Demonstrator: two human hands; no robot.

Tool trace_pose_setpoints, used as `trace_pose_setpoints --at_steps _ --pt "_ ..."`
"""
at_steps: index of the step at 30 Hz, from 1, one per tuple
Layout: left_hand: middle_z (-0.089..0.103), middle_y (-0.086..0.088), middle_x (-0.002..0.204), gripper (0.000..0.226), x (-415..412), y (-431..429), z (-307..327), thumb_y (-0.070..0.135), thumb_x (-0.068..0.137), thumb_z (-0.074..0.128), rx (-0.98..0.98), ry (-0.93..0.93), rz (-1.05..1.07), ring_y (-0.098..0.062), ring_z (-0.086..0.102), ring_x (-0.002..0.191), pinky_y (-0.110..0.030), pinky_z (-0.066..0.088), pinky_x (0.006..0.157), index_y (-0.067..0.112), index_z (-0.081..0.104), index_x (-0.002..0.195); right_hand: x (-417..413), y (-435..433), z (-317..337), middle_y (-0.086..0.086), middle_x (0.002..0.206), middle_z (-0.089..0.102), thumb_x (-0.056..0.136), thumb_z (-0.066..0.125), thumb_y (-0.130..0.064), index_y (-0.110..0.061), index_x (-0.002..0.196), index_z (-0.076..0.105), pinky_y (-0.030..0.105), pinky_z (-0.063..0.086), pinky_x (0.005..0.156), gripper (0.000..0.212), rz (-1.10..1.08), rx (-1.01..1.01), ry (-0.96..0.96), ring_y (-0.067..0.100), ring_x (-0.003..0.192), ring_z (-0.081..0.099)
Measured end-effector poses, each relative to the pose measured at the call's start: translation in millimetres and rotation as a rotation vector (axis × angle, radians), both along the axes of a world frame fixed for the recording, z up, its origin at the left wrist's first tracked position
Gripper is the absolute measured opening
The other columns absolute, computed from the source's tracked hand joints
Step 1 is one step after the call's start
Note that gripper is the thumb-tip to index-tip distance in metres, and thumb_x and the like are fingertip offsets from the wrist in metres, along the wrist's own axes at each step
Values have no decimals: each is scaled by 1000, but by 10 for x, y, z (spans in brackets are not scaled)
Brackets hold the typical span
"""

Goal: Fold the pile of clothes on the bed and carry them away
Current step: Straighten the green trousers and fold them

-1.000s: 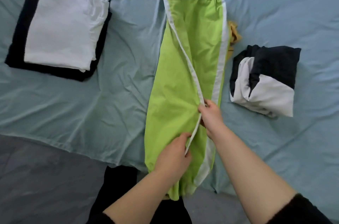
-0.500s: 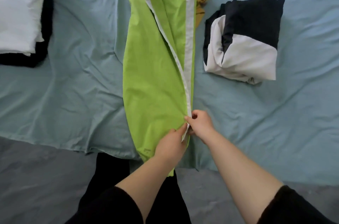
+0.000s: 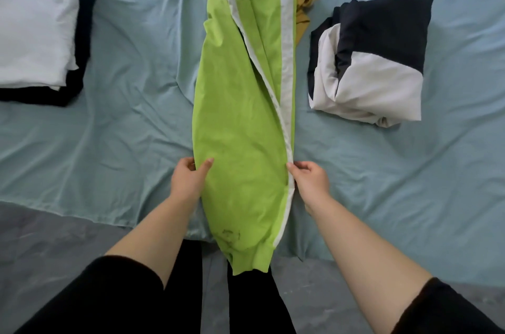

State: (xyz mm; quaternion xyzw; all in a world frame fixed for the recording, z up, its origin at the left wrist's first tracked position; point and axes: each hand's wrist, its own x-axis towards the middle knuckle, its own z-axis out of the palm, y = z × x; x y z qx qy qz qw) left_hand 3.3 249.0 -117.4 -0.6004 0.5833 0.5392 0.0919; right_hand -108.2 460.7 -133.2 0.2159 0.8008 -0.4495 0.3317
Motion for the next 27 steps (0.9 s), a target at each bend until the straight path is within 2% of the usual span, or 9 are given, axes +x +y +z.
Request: trace_pose_setpoints --at_steps 2,5,11,14,17,20,24,26,27 --pt "68 -9 105 28 -48 -115 -38 20 88 69 98 55 26 -19 66 88 -33 53 83 6 61 111 -49 -64 -36 11 88 71 85 70 -15 -11 85 66 36 52 81 6 -4 -11 16 21 80 63" --pt "70 -4 90 7 47 -222 -94 13 89 67 116 77 15 -10 66 73 -25 52 67 12 64 95 27 -114 -60 9 80 67 87 68 -14 -11 78 64 33 49 75 10 45 -23 -12 20 75 60" --pt "71 -13 93 14 707 -271 -42 10 88 68 122 -56 19 -20 64 74 -29 50 69 2 67 99 584 -119 -3 4 71 61 87 68 -18 -16 70 56 30 39 64 21 333 114 -121 18 72 55" --pt "72 -16 100 19 825 -317 33 13 88 69 196 -74 -15 -23 66 81 -31 51 72 -1 67 101 720 -164 88 10 81 63 83 71 -19 -12 81 57 36 44 70 16 373 179 -113 25 79 60" --pt "70 -13 106 29 509 -520 82 21 87 71 170 2 -27 -23 66 88 -33 53 81 4 64 109 504 -410 244 3 94 54 76 77 -27 -13 98 53 32 42 73 36 388 264 186 22 85 52" --pt "68 -11 111 37 -45 -793 129 26 87 71 102 104 -44 -20 67 91 -30 53 81 10 60 119 71 -882 327 5 113 52 80 72 -31 -13 118 50 36 43 88 47 518 311 411 22 102 51" --pt "66 -6 115 47 -737 -1077 123 31 89 68 64 207 -150 -22 68 97 -40 54 91 21 51 132 -449 -1588 230 7 137 44 88 57 -21 -17 140 36 39 41 97 57 715 339 459 28 121 45" --pt "65 -5 113 51 -1006 -1175 98 29 89 68 28 244 -209 -23 68 96 -42 55 89 23 48 135 -646 -1821 161 6 139 43 90 53 -18 -19 143 34 40 42 96 56 751 398 480 29 121 45" --pt "65 -5 111 50 -1111 -1213 83 26 89 67 9 258 -225 -24 68 95 -43 55 87 23 48 135 -729 -1890 138 6 135 47 92 51 -19 -19 140 39 40 43 94 49 744 422 505 29 117 48"
